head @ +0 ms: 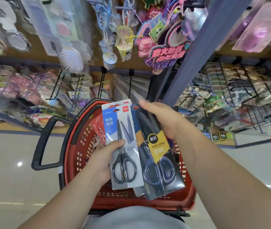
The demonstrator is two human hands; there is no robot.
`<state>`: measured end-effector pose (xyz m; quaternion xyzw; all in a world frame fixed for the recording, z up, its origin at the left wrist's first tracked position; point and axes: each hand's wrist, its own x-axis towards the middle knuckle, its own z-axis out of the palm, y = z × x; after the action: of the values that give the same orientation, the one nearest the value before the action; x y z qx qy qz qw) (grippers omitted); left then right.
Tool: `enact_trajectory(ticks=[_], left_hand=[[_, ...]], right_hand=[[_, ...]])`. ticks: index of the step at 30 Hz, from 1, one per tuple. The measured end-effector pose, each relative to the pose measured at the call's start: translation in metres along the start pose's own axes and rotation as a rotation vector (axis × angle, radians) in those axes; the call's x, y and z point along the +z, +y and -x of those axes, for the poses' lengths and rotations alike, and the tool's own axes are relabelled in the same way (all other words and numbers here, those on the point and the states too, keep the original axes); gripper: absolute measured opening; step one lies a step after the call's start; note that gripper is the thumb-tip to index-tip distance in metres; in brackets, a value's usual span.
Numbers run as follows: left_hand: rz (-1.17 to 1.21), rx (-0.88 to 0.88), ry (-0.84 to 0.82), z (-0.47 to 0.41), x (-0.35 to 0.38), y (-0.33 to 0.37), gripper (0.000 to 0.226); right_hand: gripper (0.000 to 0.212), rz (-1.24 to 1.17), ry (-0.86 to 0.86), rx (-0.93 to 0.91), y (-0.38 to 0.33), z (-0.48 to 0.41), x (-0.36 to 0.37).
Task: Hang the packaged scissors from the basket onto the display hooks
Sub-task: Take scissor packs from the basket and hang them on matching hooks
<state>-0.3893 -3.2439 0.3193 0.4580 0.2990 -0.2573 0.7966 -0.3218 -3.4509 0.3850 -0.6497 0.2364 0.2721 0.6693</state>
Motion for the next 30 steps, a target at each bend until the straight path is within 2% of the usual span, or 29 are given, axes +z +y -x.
enact_trajectory(ticks=[2, 3, 5, 10, 13, 14, 18, 19, 20, 23, 25, 27, 28, 30], left_hand=[[0.038, 0.008, -0.024, 0.000, 0.000, 0.003, 0.059], [0.053, 0.015, -0.034, 0.001, 0.001, 0.007, 0.053], [0.070, 0.049, -0.028, 0.001, 0.000, 0.015, 0.051], [0.120, 0.137, -0.001, 0.010, -0.001, 0.036, 0.063], [0.158, 0.155, -0.028, 0.020, -0.004, 0.047, 0.073], [0.183, 0.167, -0.044, 0.024, -0.005, 0.051, 0.068], [0.284, 0.238, -0.090, 0.041, -0.010, 0.073, 0.014], [0.301, 0.256, -0.105, 0.046, -0.010, 0.080, 0.009], [0.305, 0.269, -0.128, 0.047, -0.016, 0.087, 0.019], [0.327, 0.273, -0.144, 0.051, -0.037, 0.106, 0.108], [0.331, 0.266, -0.190, 0.050, -0.056, 0.121, 0.125], [0.341, 0.230, -0.138, 0.058, -0.076, 0.144, 0.116], [0.356, 0.221, -0.124, 0.062, -0.088, 0.157, 0.098], [0.364, 0.239, -0.151, 0.062, -0.119, 0.184, 0.042]], right_hand=[[0.034, 0.090, -0.202, -0.042, 0.007, 0.009, -0.006], [0.032, 0.222, -0.226, -0.074, 0.011, 0.015, -0.006], [0.033, 0.375, -0.147, -0.128, 0.016, 0.024, -0.004], [0.031, 0.090, 0.010, -0.252, 0.010, 0.038, -0.001], [0.033, 0.010, 0.011, -0.297, -0.004, 0.046, 0.006], [0.033, -0.003, 0.007, -0.321, -0.008, 0.049, 0.011], [0.031, 0.000, -0.030, -0.433, -0.033, 0.062, 0.039], [0.030, 0.023, -0.057, -0.453, -0.039, 0.065, 0.049], [0.029, 0.060, -0.092, -0.468, -0.044, 0.066, 0.058], [0.028, 0.199, -0.171, -0.461, -0.055, 0.067, 0.096], [0.028, 0.234, -0.170, -0.456, -0.061, 0.065, 0.123], [0.027, 0.219, -0.141, -0.464, -0.069, 0.061, 0.154], [0.028, 0.197, -0.125, -0.468, -0.073, 0.059, 0.170], [0.031, 0.152, -0.087, -0.478, -0.082, 0.054, 0.207]])
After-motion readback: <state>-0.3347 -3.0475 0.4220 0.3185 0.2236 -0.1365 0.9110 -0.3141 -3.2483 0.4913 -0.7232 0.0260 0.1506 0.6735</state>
